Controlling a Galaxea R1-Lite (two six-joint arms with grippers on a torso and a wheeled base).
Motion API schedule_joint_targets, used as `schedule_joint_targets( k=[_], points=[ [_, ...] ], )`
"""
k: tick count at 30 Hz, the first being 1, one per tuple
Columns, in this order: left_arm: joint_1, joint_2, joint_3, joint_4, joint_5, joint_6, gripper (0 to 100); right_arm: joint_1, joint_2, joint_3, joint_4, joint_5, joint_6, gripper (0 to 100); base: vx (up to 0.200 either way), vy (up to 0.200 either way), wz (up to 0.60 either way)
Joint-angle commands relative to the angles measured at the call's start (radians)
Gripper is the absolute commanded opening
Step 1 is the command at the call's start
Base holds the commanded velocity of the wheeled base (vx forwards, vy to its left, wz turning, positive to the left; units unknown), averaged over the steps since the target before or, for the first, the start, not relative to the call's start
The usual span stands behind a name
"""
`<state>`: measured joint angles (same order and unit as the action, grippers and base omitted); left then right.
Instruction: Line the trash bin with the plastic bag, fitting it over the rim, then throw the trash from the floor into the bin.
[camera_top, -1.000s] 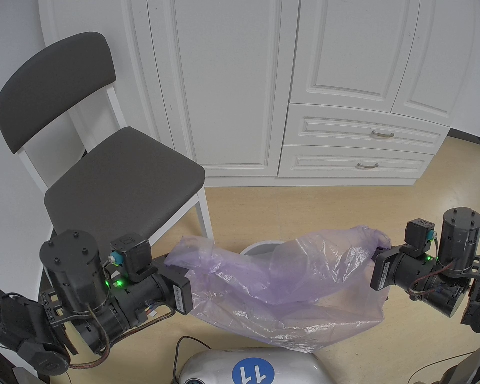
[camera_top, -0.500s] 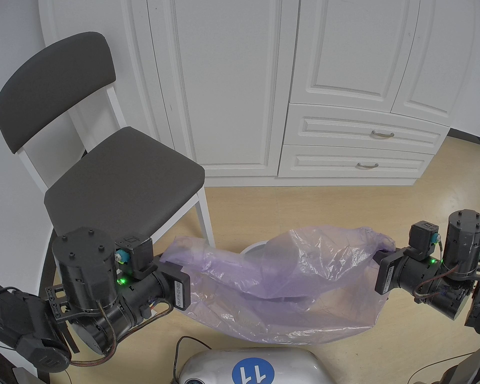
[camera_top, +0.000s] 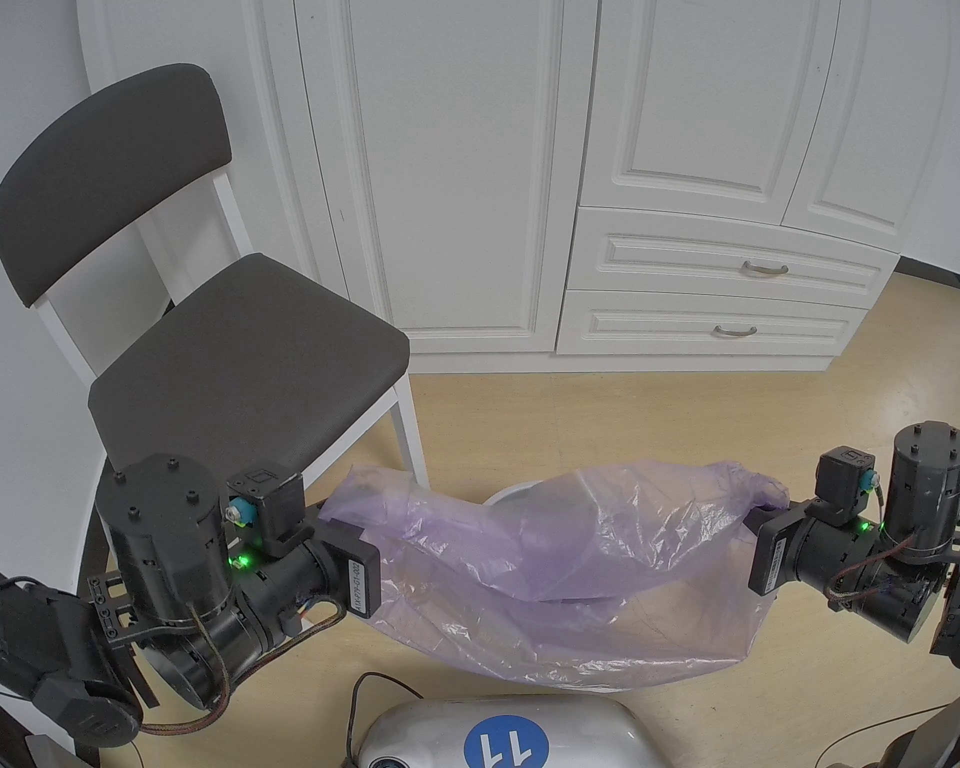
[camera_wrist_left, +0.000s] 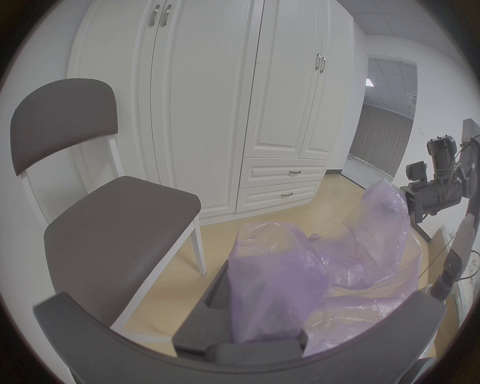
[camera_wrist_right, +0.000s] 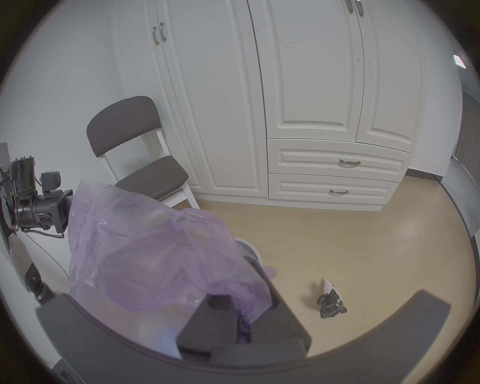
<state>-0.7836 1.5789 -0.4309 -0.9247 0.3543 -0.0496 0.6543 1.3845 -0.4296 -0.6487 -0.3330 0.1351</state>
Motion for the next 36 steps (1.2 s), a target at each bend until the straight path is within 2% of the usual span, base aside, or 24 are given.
schedule_joint_targets(
  k=[1, 6, 14, 19, 28, 36],
  points=[
    [0.000, 0.001, -0.006, 0.012, 0.000, -0.001, 0, 0.001, 0.001, 0.000, -0.006, 0.000, -0.002, 0, 0.000, 0.000, 0.00],
    [0.000, -0.011, -0.025, 0.060, 0.000, -0.007, 0, 0.001, -0.028, 0.008, -0.006, 0.002, -0.031, 0, 0.000, 0.000, 0.00],
    [0.000, -0.010, -0.043, 0.098, 0.000, -0.012, 0, 0.001, -0.044, -0.066, 0.196, 0.002, -0.011, 0, 0.000, 0.000, 0.00],
    [0.001, -0.011, -0.114, 0.213, 0.000, -0.099, 0, -0.001, -0.027, -0.109, 0.267, 0.002, 0.043, 0, 0.000, 0.000, 0.00],
    [-0.006, 0.009, -0.246, 0.428, -0.001, -0.273, 0, -0.002, 0.039, -0.156, 0.304, 0.000, 0.116, 0, 0.000, 0.000, 0.00],
    [0.000, 0.012, -0.270, 0.460, -0.003, -0.299, 0, -0.015, 0.057, -0.265, 0.460, 0.017, 0.245, 0, 0.000, 0.000, 0.00]
  ],
)
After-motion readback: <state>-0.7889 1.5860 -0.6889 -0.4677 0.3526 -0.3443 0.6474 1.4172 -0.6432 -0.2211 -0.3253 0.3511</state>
